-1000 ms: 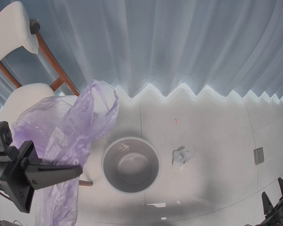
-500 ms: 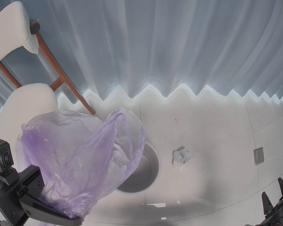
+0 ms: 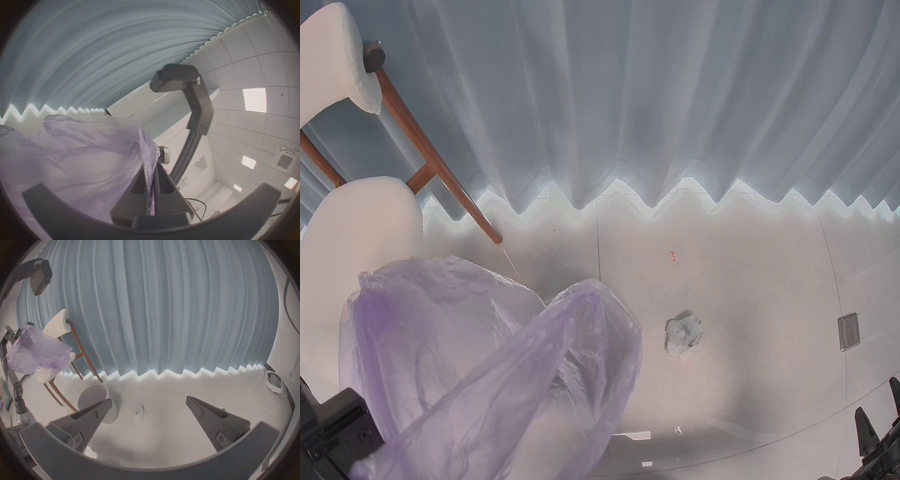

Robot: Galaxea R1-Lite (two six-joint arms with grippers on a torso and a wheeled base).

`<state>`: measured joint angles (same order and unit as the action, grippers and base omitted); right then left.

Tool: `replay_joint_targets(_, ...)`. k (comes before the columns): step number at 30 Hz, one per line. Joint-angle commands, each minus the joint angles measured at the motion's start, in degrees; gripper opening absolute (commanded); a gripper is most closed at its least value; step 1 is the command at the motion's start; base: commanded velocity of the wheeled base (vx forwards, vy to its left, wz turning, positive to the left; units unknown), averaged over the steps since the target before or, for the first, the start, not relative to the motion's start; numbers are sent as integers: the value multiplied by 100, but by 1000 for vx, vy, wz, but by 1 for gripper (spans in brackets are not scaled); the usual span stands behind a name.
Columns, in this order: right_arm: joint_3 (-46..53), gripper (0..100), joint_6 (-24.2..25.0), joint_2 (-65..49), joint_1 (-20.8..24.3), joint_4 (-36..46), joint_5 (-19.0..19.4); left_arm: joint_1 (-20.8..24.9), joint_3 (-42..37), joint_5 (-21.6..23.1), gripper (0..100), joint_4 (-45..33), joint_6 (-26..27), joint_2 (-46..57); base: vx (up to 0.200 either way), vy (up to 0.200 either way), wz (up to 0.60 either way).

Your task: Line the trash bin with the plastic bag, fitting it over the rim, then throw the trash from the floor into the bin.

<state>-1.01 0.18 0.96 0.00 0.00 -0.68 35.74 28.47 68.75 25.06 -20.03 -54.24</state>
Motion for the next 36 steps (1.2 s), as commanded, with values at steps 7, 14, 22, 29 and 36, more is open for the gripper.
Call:
replay_joint_targets(7, 101, 100, -1, -96, 0, 0, 7, -6, -605, 1087, 0, 746, 8, 317, 0, 0, 0)
replay_joint_targets(14, 101, 100, -1, -96, 0, 0, -2, -6, -1054, 1870, 0, 1282, 8, 370, 0, 0, 0)
replay_joint_targets(22, 92, 100, -1, -96, 0, 0, -2, -76, -1124, 2125, 0, 1299, 17, 423, 0, 0, 0)
replay_joint_targets(29, 92, 100, -1, -96, 0, 0, -2, -366, -799, 2125, 0, 1255, -177, 282, 0, 0, 0)
replay_joint_targets(36, 92, 100, -1, -96, 0, 0, -2, -357, -482, 709, 0, 1299, -440, -395, 0, 0, 0)
